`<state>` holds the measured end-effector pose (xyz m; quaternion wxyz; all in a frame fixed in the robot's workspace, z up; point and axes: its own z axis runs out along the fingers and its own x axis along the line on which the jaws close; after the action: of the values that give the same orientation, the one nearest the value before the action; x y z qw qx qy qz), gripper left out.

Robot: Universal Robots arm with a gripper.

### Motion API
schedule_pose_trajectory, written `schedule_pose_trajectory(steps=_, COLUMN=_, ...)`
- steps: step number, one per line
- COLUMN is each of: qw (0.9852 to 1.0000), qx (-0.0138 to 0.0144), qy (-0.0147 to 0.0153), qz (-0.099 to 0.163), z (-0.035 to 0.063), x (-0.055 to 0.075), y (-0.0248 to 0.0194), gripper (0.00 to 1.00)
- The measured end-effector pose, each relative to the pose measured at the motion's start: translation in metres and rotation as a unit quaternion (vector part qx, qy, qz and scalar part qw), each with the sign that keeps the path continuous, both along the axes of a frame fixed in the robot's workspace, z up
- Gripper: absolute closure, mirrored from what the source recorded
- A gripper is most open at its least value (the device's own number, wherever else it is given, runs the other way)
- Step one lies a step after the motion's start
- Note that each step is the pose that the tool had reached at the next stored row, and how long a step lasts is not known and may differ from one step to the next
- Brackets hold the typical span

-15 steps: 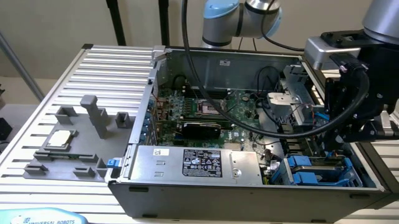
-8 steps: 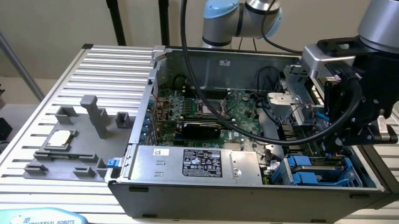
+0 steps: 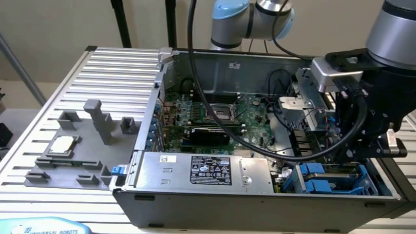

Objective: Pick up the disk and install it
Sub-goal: 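Insert the second disk wire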

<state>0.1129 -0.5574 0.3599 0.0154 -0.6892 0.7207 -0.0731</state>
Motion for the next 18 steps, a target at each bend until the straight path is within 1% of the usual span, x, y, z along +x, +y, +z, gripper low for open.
schedule_pose_trajectory(steps=3, qw=1.0, qx=0.0056, qy=-0.0041, qz=0.0, z=-0.0032, x=-0.001, y=-0.0001, gripper=0.84)
schedule_pose_trajectory(steps=7, qw=0.9998, qx=0.0165, qy=-0.0119, qz=0.001, z=-0.0065, x=-0.002, y=-0.0004, gripper=0.84)
schedule_pose_trajectory(steps=8, qw=0.9997, qx=0.0186, qy=-0.0135, qz=0.001, z=-0.0073, x=-0.002, y=-0.0012, gripper=0.84)
schedule_pose_trajectory(steps=11, qw=0.9995, qx=0.0238, qy=-0.0185, qz=0.001, z=-0.0097, x=-0.003, y=-0.0047, gripper=0.84)
schedule_pose_trajectory(steps=13, qw=0.9994, qx=0.0264, qy=-0.0208, qz=0.001, z=-0.0113, x=-0.004, y=-0.0065, gripper=0.84)
schedule_pose_trajectory(steps=14, qw=0.9994, qx=0.0276, qy=-0.0215, qz=0.001, z=-0.0121, x=-0.006, y=-0.007, gripper=0.84)
schedule_pose_trajectory(steps=16, qw=0.9993, qx=0.0309, qy=-0.0234, qz=0.001, z=-0.0138, x=-0.007, y=-0.0077, gripper=0.84)
schedule_pose_trajectory(steps=18, qw=0.9991, qx=0.0342, qy=-0.0263, qz=0.001, z=-0.0157, x=-0.008, y=-0.0081, gripper=0.84)
